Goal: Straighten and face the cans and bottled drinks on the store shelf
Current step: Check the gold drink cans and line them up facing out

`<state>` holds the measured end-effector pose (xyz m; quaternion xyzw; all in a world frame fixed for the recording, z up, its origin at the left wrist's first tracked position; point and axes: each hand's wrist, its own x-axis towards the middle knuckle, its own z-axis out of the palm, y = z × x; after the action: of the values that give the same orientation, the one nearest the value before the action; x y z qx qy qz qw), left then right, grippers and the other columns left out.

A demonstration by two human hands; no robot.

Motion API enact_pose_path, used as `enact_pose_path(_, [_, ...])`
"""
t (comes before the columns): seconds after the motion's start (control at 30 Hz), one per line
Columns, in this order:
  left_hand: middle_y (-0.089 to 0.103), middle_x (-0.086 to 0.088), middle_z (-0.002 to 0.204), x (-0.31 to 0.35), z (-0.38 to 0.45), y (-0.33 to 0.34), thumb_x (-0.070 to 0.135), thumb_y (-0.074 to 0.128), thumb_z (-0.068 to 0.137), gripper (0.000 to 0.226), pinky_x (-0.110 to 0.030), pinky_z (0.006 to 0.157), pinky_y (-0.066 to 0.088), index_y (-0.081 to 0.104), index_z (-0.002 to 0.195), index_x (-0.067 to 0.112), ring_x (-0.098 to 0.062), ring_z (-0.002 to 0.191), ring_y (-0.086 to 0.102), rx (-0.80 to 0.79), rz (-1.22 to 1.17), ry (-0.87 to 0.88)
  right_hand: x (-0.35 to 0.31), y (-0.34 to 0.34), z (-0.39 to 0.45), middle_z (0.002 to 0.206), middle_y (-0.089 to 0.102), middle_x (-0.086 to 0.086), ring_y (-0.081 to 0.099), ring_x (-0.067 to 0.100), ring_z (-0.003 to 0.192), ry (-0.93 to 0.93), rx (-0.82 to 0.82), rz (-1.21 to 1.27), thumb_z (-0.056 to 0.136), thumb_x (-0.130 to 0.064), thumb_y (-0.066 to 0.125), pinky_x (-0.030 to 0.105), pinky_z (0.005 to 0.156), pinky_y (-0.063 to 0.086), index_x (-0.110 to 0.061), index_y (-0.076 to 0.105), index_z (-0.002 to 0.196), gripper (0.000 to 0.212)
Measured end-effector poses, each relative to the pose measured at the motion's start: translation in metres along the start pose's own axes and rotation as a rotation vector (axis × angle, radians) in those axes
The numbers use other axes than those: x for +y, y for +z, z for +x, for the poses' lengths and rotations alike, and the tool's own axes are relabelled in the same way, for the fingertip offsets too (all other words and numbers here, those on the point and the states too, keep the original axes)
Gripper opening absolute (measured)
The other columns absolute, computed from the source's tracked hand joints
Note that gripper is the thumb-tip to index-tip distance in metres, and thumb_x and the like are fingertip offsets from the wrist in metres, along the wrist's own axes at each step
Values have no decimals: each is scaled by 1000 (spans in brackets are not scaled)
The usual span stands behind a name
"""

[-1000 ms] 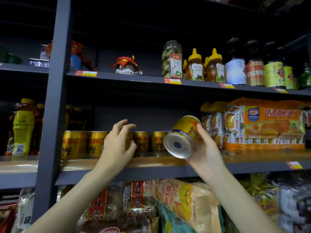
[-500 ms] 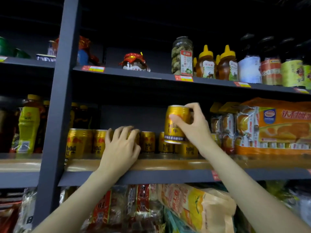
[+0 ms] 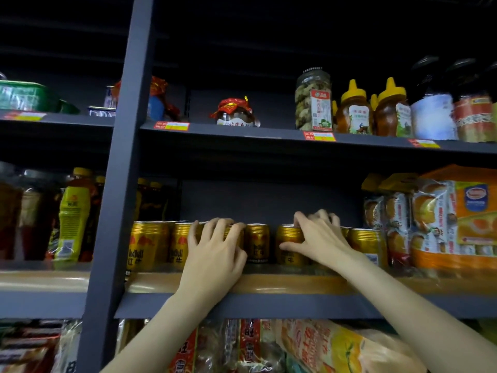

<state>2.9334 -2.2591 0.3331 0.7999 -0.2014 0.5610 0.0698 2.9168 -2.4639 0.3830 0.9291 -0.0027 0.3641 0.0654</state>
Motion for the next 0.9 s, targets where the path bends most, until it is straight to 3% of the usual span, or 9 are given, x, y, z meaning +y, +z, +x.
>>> enact_pose_path(0.1, [64,-3,103,0,-1,3,31,35,80,41,-54,93,41,63,108,18,-27,102,61,34,8,5,9,-7,2,143,38,4,31,27,134,-31,-115,-1,80,-56,63,49,111,21,-23,40,135,68])
enact_pose_path(0.17, [64,-4,103,1,-1,4,30,35,80,41,-54,94,41,63,108,17,-27,101,61,52,14,9,13,-10,3,137,46,2,39,26,129,-36,-182,6,77,-52,68,51,111,23,-24,39,134,70])
enact_pose_path(0.33, [63,-6,102,1,-1,5,29,35,80,41,-55,93,41,62,108,16,-28,101,60,69,23,14,10,-6,8,135,51,4,40,29,129,12,-176,-134,79,-45,71,52,106,29,-25,38,139,72])
enact_pose_path(0.7, [63,-4,103,0,-1,5,29,34,81,42,-53,97,38,62,109,16,-26,102,61,96,10,27,-6,5,28,133,52,9,40,34,130,128,-207,-360,82,-42,69,58,109,20,-20,45,137,64])
enact_pose_path(0.77, [64,-3,107,-1,-1,4,30,33,82,44,-52,99,37,61,113,16,-24,104,61,100,3,17,-5,2,29,139,46,10,35,34,133,72,-188,-291,82,-44,68,60,110,15,-21,41,140,68])
enact_pose_path(0.9, [66,-2,106,-3,-2,4,32,33,83,46,-51,97,39,63,114,14,-22,102,62,127,2,-105,-15,0,42,146,39,8,33,26,137,-140,-167,79,84,-42,66,54,115,7,-24,28,146,75])
